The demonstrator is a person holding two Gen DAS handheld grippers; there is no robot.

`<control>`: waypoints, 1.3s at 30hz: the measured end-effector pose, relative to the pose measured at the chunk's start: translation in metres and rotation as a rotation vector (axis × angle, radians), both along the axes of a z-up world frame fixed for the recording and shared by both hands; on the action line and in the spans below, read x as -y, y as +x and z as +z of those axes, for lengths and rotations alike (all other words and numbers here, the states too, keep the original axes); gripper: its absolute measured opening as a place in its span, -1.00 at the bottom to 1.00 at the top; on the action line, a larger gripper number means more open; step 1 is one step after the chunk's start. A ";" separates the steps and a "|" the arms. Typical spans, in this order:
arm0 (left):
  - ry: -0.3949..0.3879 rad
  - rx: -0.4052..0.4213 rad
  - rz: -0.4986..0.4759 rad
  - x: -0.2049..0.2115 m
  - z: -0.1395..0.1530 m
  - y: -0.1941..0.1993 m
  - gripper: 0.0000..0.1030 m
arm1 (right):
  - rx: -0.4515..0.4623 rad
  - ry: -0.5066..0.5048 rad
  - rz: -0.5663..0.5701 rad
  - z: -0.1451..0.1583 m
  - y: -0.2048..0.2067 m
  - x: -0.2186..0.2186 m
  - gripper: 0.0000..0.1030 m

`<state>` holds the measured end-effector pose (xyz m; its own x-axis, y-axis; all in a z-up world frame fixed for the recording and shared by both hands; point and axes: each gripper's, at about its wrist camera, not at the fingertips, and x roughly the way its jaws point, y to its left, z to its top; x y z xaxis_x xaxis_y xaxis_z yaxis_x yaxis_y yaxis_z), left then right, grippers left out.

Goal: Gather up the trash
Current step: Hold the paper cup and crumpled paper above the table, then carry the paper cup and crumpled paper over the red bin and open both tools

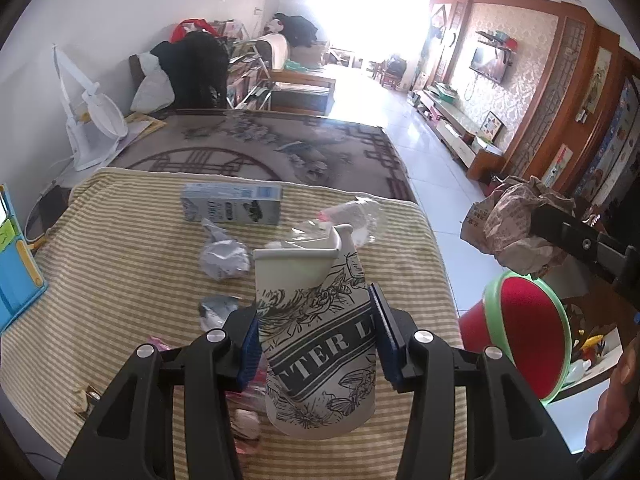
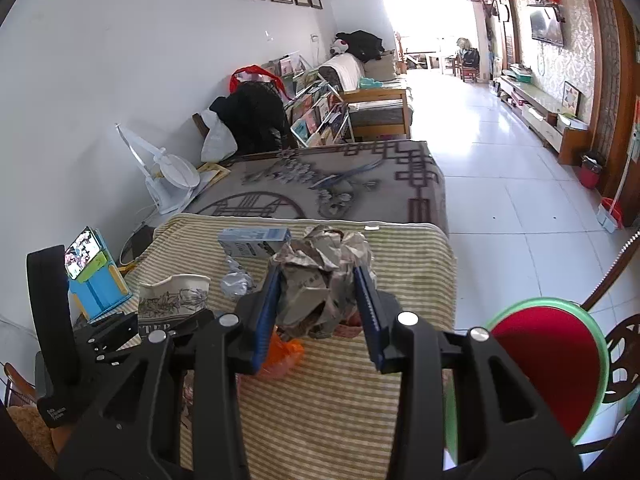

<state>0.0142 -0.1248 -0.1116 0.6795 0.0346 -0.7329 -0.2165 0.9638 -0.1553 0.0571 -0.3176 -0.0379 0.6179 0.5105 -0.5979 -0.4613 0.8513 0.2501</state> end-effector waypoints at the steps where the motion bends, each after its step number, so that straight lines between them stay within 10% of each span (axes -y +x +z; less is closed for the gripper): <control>1: 0.000 -0.002 -0.006 0.005 0.000 0.001 -0.13 | 0.000 0.000 -0.004 0.000 0.000 0.004 -0.28; 39: 0.012 -0.070 -0.475 0.204 -0.015 0.075 -0.13 | -0.143 -0.051 -0.410 -0.061 0.017 0.236 -0.28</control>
